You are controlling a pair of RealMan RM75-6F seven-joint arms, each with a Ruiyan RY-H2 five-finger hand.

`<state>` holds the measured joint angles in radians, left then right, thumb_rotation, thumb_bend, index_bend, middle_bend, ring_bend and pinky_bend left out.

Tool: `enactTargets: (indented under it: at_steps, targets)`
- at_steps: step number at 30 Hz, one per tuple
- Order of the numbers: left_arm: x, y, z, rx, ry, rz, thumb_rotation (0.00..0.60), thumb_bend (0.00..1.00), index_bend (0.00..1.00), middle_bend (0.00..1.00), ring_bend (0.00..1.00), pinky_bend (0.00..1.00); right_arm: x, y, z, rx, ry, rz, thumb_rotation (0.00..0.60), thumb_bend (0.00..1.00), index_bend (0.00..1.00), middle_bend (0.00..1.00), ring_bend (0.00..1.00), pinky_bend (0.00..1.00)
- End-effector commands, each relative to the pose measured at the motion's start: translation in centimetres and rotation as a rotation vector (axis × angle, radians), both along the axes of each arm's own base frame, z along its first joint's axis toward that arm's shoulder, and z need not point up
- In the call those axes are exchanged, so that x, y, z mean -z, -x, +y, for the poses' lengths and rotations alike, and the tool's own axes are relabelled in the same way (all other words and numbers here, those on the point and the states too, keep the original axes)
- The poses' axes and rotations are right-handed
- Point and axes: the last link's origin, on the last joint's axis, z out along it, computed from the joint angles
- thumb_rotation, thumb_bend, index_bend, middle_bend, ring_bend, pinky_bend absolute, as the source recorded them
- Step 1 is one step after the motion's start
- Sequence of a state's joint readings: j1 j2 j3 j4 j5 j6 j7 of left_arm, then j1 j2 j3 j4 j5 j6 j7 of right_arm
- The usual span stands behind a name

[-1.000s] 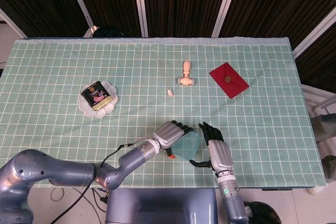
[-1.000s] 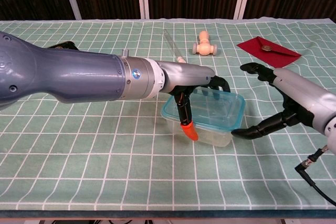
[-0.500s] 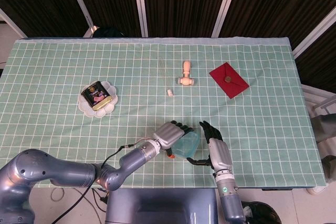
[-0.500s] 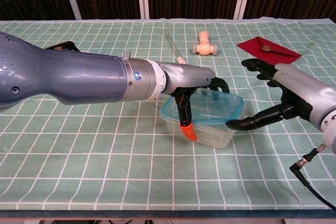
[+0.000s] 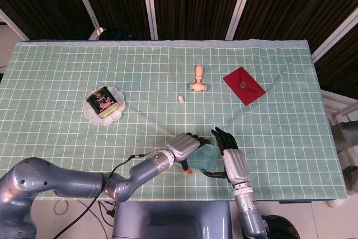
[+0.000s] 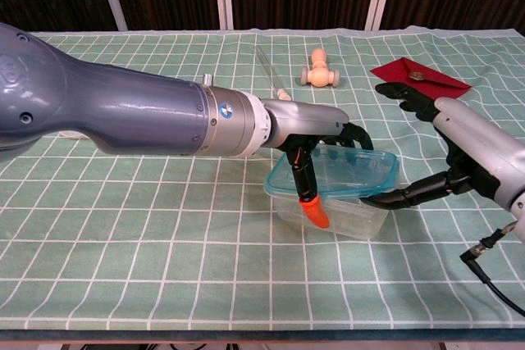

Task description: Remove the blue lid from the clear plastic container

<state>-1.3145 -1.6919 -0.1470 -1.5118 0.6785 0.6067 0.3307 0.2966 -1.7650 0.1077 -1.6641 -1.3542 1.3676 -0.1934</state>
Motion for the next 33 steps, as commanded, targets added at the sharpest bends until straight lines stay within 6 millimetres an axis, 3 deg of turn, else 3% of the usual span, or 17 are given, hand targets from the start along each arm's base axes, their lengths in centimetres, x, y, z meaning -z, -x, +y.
enactTargets:
  at_steps: [1, 13, 18, 22, 33]
  targets:
    - [-0.06, -0.03, 0.05, -0.006, 0.001, -0.004, 0.6, 0.0, 0.12, 0.15, 0.16, 0.31, 0.06, 0.19, 0.0, 0.004, 0.002, -0.001, 0.6, 0.15, 0.0, 0.0, 0.0, 0.0]
    - [-0.18, 0.17, 0.29, 0.002, -0.015, 0.015, 0.6, 0.0, 0.0, 0.02, 0.06, 0.22, 0.13, 0.4, -0.18, 0.025, 0.001, -0.01, 0.6, 0.15, 0.01, 0.0, 0.0, 0.0]
    - [-0.53, 0.01, 0.51, 0.008, -0.035, 0.015, 0.6, 0.0, 0.0, 0.0, 0.0, 0.16, 0.01, 0.54, -0.32, 0.038, 0.006, -0.02, 0.6, 0.16, 0.24, 0.0, 0.0, 0.0]
    - [-0.68, 0.04, 0.55, 0.004, -0.042, 0.012, 0.6, 0.0, 0.0, 0.0, 0.0, 0.15, 0.0, 0.52, -0.32, 0.045, 0.008, -0.026, 0.6, 0.24, 0.39, 0.0, 0.0, 0.0]
    - [-0.9, 0.15, 0.57, 0.001, -0.046, 0.007, 0.6, 0.0, 0.0, 0.0, 0.0, 0.15, 0.06, 0.29, -0.21, 0.05, 0.009, -0.036, 0.6, 0.36, 0.53, 0.02, 0.0, 0.0]
